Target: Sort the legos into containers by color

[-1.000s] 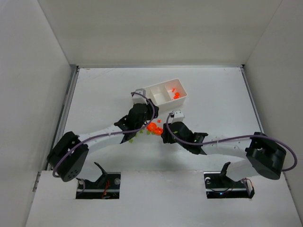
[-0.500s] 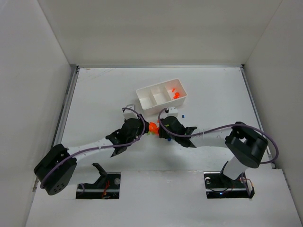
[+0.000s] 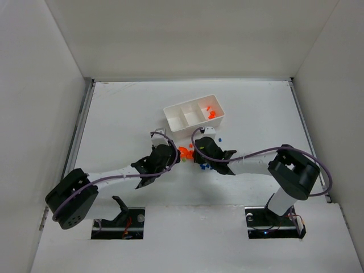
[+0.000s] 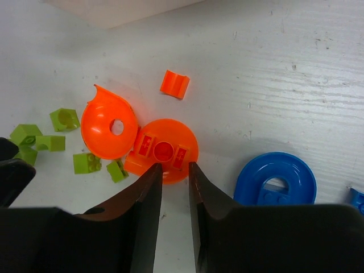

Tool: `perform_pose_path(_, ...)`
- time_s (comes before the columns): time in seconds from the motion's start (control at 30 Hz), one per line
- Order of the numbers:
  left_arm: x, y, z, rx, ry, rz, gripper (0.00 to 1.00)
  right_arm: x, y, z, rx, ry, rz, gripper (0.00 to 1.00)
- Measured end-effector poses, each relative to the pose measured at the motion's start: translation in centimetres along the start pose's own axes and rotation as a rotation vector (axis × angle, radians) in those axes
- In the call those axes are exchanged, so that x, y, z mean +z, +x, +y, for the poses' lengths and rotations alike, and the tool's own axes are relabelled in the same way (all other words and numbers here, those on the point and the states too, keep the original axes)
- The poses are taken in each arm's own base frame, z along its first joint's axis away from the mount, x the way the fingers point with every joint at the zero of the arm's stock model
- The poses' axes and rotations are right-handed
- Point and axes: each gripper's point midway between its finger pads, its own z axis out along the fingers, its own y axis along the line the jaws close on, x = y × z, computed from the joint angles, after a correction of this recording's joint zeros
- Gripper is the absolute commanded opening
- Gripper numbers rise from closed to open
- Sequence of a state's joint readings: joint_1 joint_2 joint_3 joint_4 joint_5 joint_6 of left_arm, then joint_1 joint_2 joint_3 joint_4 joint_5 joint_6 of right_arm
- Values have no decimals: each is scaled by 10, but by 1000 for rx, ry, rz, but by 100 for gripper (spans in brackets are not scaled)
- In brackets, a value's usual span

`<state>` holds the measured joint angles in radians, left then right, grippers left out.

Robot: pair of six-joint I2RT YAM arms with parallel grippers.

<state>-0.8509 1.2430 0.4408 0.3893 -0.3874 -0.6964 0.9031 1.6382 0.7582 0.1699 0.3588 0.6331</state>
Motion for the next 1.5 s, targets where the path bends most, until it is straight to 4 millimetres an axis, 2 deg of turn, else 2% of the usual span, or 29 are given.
perform_pose_path(0.1,4,7,7,17,-27,15,37,0,-1,1,1,-2,-3,36)
perform_pose_path(0.3,12,17,17,53,-74,34,36,3,-9,2,13,-5,-15,29)
perform_pose_path(0.43,15,14,15,62,-72,26,36,8,-17,6,25,-9,-30,25)
perform_pose_path(0.6,20,9,8,68,-59,12,36,13,-12,1,24,4,-15,25)
perform_pose_path(0.8,28,15,9,87,-72,29,35,15,-11,0,35,1,-6,15)
perform_pose_path(0.97,32,18,11,98,-84,35,34,11,-14,1,43,-5,-11,12)
perform_pose_path(1.07,34,15,10,97,-79,27,33,0,-30,7,56,-26,-44,12)
perform_pose_path(1.3,39,16,12,108,-87,28,31,-45,-87,23,99,-114,-187,12)
perform_pose_path(1.4,40,16,13,112,-90,29,26,-54,-102,20,106,-117,-226,12)
perform_pose_path(1.5,41,17,15,113,-96,32,26,-52,-111,6,100,-78,-239,12)
